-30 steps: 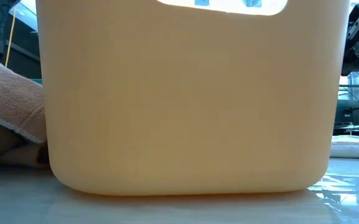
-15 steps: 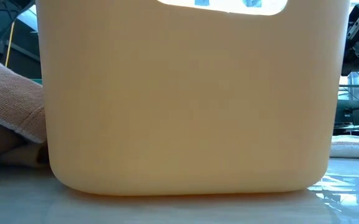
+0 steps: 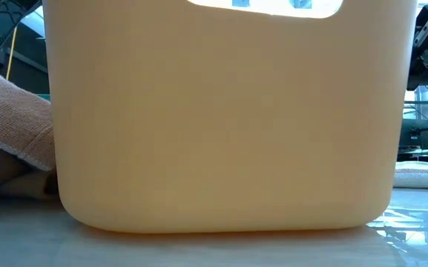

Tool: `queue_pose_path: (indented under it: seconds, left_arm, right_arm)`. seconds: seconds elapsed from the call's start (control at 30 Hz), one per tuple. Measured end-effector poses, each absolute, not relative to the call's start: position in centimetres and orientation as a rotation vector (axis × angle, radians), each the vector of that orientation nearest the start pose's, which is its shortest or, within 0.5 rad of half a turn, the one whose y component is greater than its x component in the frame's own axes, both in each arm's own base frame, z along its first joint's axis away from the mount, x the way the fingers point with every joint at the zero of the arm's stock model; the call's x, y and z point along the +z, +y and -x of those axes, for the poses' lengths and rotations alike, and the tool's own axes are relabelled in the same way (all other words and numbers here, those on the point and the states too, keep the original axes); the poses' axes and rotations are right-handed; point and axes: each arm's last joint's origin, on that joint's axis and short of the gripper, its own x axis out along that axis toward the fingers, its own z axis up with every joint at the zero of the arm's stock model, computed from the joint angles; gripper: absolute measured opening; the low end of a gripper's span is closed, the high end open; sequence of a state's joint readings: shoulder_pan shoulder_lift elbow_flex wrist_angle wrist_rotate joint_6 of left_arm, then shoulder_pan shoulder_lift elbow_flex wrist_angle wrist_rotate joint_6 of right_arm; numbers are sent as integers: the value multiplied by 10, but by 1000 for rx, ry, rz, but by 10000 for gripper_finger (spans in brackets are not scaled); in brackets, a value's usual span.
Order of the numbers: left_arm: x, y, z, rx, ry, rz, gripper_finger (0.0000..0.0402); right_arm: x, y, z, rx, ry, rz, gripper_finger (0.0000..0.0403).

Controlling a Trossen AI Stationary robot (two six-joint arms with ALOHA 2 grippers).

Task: Sort spices by type
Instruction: Put the top red seasoning can into the green bin

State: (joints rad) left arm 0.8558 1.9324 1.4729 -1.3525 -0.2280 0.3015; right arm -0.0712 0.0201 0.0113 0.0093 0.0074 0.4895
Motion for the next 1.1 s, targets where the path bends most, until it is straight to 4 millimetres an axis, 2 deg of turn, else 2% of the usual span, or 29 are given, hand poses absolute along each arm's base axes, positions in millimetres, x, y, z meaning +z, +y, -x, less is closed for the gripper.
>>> queue_pose_path:
  seconds: [0.1, 0.17, 0.27, 0.4, 0.47, 0.53, 0.73, 0.8, 0.9, 1.0, 1.1]
  left_arm:
    - [208, 259, -215, 508, 1896, 374, 171]
    - [220, 261, -213, 566, 1911, 366, 171]
    - [252, 266, -208, 731, 1819, 367, 171]
    - [304, 262, -193, 986, 1578, 452, 171]
    - [326, 249, -183, 1077, 1467, 493, 171]
    - [347, 228, -174, 1105, 1383, 537, 171]
    - [387, 141, -163, 1083, 1112, 696, 171]
    - [391, 112, -161, 1076, 1032, 757, 170]
    - [385, 77, -159, 1081, 977, 862, 170]
    - [368, 53, -160, 1117, 989, 942, 170]
    - [342, 39, -164, 1185, 1044, 976, 170]
  right_arm:
    - [167, -7, -98, -77, -19, -489, 1]
    - [167, -7, -98, -77, -20, -489, 1]
    - [167, -7, -98, -77, -20, -489, 1]
    - [167, -7, -98, -77, -19, -489, 1]
    - [167, -7, -98, -77, -20, -489, 1]
    - [167, -7, -98, -77, -20, -489, 1]
    - [167, -7, -98, -77, -19, -489, 1]
    - [167, -7, -98, -77, -19, -489, 1]
    - [167, -7, -98, -77, -19, -489, 1]
    - [167, -7, -98, -77, -19, -489, 1]
    - [167, -7, -98, -77, -19, -489, 1]
